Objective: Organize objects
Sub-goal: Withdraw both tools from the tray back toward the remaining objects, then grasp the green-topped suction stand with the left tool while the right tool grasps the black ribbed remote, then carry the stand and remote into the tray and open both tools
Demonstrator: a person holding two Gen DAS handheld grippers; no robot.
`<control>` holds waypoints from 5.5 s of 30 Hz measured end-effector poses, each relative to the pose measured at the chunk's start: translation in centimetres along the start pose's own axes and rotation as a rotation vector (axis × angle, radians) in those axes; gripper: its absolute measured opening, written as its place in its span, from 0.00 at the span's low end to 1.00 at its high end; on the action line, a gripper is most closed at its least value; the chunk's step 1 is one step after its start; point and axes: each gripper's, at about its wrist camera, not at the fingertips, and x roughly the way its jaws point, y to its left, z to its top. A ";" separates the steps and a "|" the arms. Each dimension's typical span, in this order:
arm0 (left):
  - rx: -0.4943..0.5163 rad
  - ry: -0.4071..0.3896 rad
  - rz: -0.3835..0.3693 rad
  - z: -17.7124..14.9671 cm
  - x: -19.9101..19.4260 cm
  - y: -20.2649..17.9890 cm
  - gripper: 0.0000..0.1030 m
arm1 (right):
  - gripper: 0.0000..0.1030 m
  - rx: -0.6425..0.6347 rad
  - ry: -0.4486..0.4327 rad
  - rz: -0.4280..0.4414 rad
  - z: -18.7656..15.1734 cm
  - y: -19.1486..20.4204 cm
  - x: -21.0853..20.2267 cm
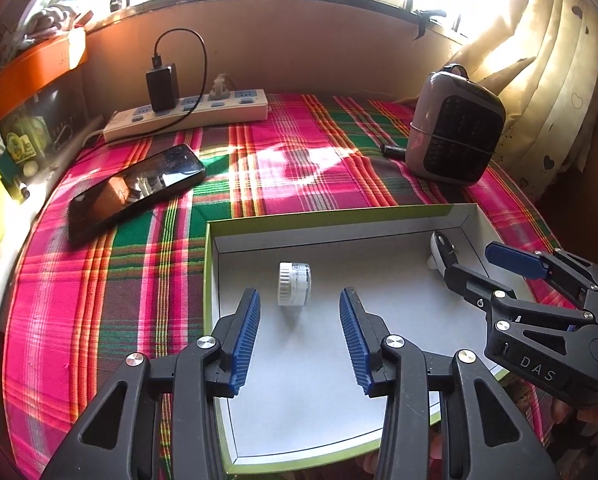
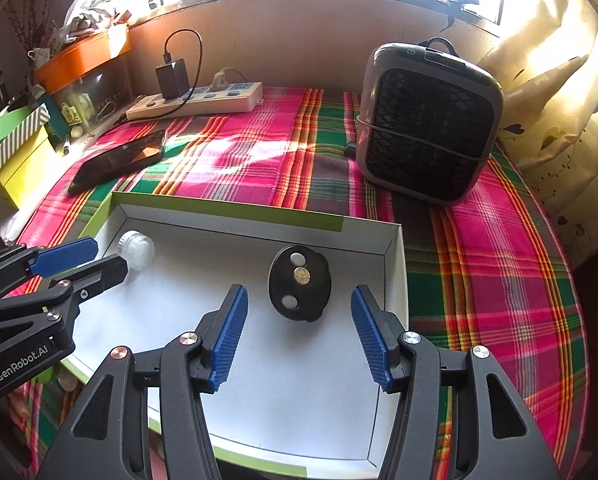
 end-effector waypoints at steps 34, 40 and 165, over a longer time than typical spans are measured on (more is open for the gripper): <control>-0.040 -0.068 -0.004 -6.5 -6.8 -0.2 0.40 | 0.54 0.052 -0.088 0.005 -6.9 0.7 -7.3; -0.048 -0.070 0.004 -8.1 -7.6 0.3 0.40 | 0.54 0.045 -0.086 -0.007 -8.6 1.0 -7.9; -0.070 -0.025 0.042 -9.9 -4.4 2.4 0.29 | 0.28 0.012 -0.028 0.024 -11.2 2.9 -6.0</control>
